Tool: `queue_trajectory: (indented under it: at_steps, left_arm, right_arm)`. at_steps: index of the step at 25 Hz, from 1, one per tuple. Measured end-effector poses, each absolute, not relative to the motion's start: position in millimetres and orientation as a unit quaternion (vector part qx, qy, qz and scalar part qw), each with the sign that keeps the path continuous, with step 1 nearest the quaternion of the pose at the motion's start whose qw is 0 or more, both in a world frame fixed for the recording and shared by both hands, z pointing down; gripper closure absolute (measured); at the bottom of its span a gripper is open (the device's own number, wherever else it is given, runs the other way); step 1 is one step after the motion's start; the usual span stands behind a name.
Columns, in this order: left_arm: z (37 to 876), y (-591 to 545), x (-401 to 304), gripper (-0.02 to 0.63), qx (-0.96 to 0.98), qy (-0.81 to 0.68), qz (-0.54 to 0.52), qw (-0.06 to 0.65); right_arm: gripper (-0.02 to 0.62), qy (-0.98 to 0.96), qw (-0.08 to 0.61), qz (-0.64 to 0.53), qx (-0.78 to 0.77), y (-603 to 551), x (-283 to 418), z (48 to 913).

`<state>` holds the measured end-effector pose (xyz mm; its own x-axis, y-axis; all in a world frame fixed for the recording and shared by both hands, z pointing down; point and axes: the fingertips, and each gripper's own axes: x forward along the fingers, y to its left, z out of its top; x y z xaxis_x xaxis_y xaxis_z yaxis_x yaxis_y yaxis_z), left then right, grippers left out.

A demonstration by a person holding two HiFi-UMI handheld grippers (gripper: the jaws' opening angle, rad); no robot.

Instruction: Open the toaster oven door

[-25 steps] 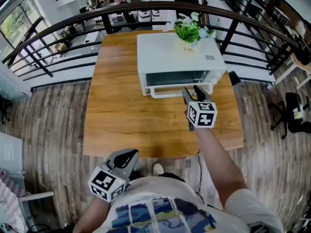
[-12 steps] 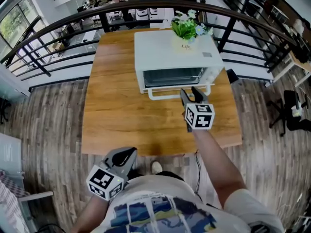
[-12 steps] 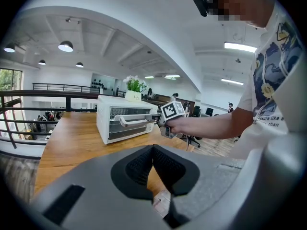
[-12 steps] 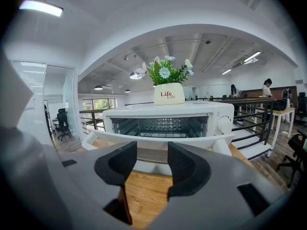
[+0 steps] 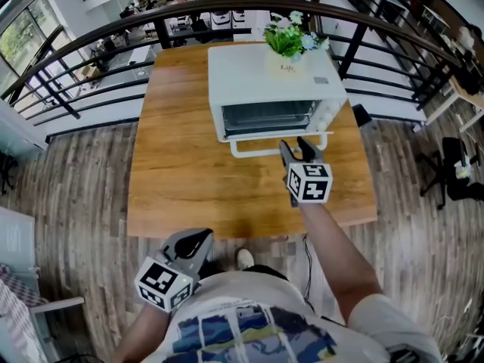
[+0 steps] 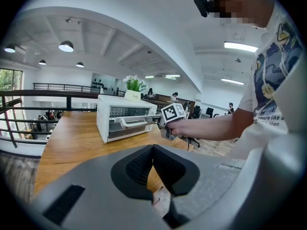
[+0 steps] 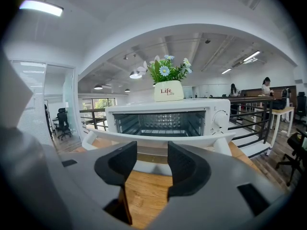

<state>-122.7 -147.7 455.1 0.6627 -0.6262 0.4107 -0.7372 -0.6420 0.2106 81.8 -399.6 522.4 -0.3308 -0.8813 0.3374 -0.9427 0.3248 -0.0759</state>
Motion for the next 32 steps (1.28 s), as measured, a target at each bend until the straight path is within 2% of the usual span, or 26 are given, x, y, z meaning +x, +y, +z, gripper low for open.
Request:
queue_trajectory:
  at_steps: [32]
  left_arm:
    - [456.2, -132.5, -122.2, 0.603, 0.893, -0.381, 0.15, 0.186]
  right_arm:
    - [0.396, -0.791, 0.144, 0.148, 0.575, -359.2, 89.6, 565.6]
